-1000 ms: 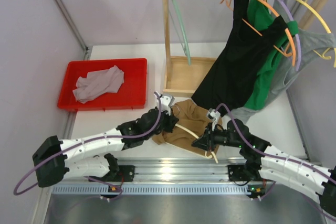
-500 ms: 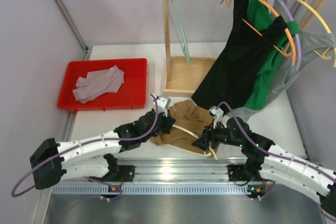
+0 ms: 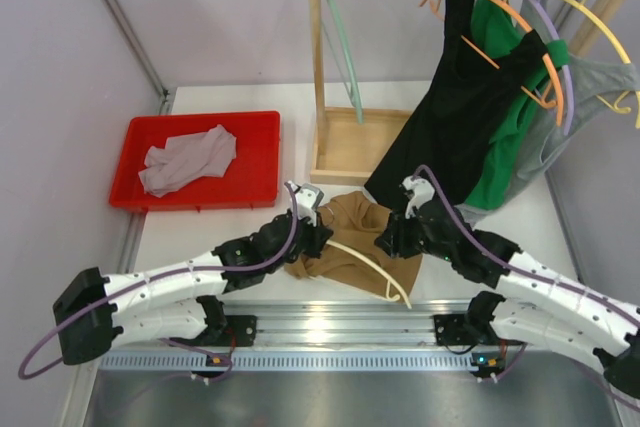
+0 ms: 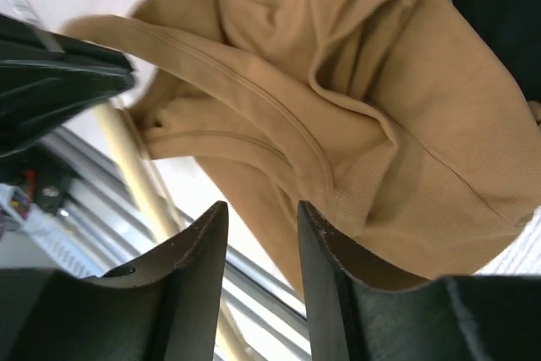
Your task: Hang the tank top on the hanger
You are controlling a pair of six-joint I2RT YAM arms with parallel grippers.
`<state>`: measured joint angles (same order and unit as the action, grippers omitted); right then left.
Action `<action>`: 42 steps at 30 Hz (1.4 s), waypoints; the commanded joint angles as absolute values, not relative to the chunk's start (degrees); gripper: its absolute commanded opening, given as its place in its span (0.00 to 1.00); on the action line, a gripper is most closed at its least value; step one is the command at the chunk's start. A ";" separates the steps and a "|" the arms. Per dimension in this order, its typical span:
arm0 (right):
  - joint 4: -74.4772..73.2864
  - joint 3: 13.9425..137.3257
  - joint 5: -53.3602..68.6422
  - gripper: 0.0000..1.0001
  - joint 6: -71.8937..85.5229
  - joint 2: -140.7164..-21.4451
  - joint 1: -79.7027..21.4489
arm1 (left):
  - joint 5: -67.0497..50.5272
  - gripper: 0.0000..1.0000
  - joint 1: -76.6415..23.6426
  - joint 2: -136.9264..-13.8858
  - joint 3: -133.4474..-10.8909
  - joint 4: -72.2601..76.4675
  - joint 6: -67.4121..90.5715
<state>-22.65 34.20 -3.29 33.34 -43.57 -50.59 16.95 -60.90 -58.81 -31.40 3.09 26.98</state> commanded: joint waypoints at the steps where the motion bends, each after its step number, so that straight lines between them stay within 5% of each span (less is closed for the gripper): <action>1: -26.19 38.14 -5.71 0.38 31.65 -49.38 -51.15 | 15.38 0.00 -61.08 -57.04 -31.03 7.56 26.02; 12: -24.35 39.55 -3.34 0.35 24.87 -58.09 -51.42 | 12.57 0.00 -61.35 -57.57 -30.94 8.00 25.31; 23: -23.81 40.78 -2.63 0.50 22.76 -65.39 -52.64 | 11.25 0.00 -61.61 -57.75 -30.76 7.73 24.52; 42: -33.75 42.36 -18.89 0.48 29.79 -62.84 -61.17 | 11.60 0.00 -61.70 -56.87 -30.59 6.06 24.35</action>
